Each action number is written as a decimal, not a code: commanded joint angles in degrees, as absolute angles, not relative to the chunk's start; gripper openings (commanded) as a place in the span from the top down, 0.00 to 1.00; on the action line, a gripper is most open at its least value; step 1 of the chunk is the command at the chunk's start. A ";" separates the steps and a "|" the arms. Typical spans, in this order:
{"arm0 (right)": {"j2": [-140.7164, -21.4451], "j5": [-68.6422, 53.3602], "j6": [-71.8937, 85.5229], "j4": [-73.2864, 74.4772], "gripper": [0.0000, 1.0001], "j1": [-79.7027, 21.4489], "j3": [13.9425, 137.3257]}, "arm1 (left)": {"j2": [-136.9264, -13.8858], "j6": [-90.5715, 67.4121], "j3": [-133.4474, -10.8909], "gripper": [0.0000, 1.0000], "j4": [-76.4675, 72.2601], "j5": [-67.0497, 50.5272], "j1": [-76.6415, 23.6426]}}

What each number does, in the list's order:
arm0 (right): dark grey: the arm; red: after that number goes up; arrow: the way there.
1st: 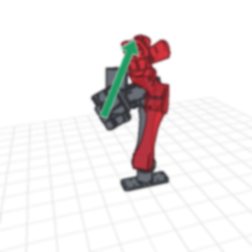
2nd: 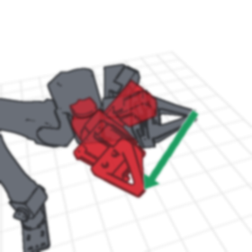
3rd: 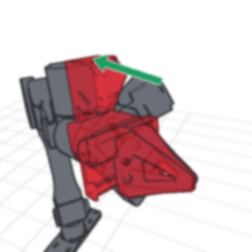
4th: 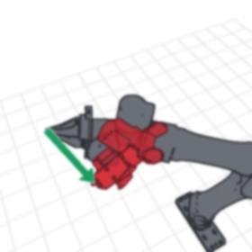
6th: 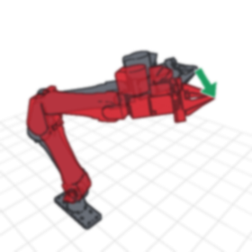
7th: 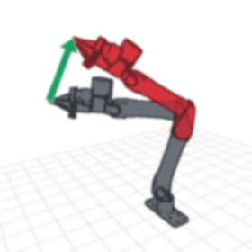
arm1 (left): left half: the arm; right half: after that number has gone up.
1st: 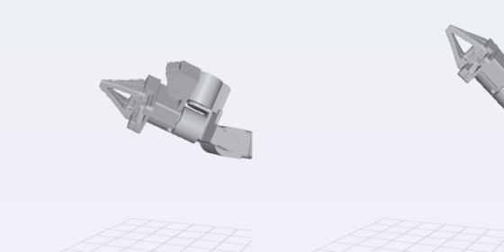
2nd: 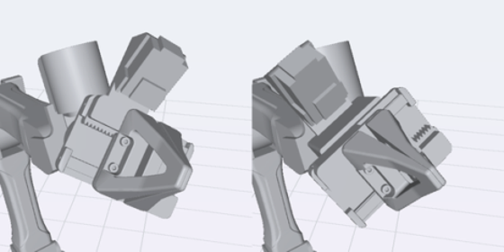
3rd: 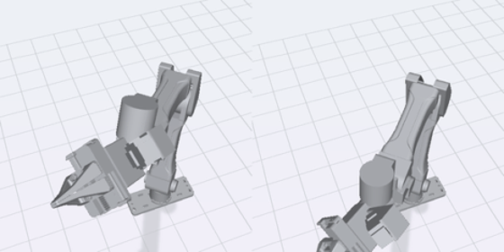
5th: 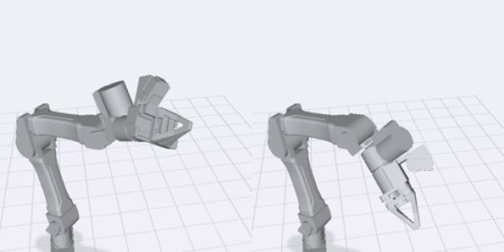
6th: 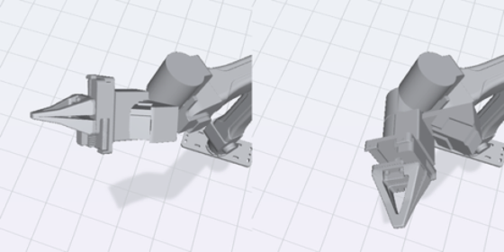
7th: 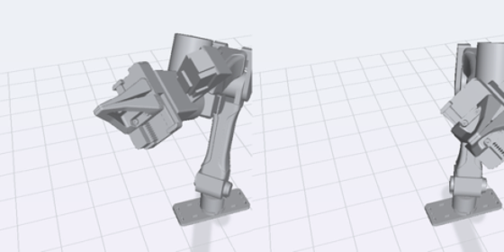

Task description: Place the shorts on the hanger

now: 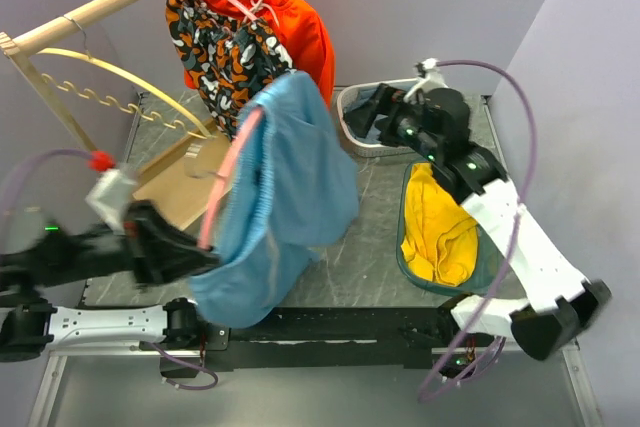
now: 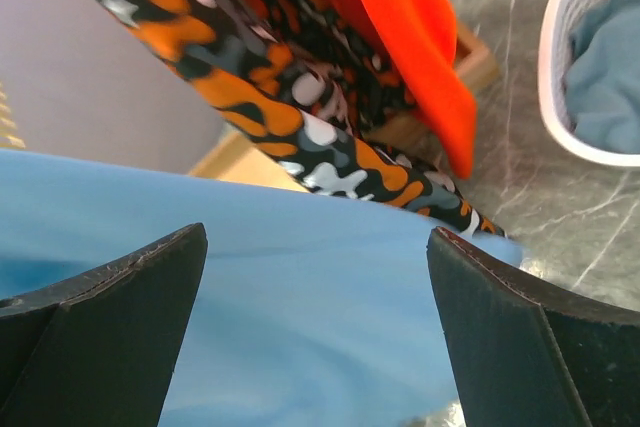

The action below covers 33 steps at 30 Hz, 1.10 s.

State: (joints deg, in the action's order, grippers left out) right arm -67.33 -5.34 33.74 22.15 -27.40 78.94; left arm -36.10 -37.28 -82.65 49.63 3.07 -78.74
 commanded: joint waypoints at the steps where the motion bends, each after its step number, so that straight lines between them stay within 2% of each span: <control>1: -72.41 -10.55 30.76 14.60 0.02 -28.82 77.87 | -33.84 -34.54 -91.83 0.99 53.25 3.60 -78.93; 7: -78.31 -8.27 28.74 11.34 0.02 -31.64 76.73 | -34.19 -35.07 -98.70 0.99 57.30 6.49 -78.93; 19: -90.61 -4.04 28.12 10.28 0.02 -36.47 80.32 | -37.18 -39.37 -98.27 0.99 54.32 14.67 -78.93; 26: -94.57 -0.44 30.84 7.83 0.02 -37.00 78.93 | -39.63 -43.59 -93.00 0.99 48.96 28.89 -79.01; 30: -94.83 -0.18 31.82 7.03 0.02 -37.18 76.73 | -44.54 -46.48 -92.28 0.99 46.32 41.96 -78.93; 33: -94.83 -0.09 32.43 6.86 0.02 -37.35 75.85 | -48.41 -46.75 -91.93 0.99 43.34 47.53 -78.93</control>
State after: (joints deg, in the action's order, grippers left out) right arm -95.07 -1.69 31.22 10.17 -36.88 77.10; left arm -43.44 -46.26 -91.79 54.83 34.52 -78.74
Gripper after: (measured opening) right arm 0.978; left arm 0.115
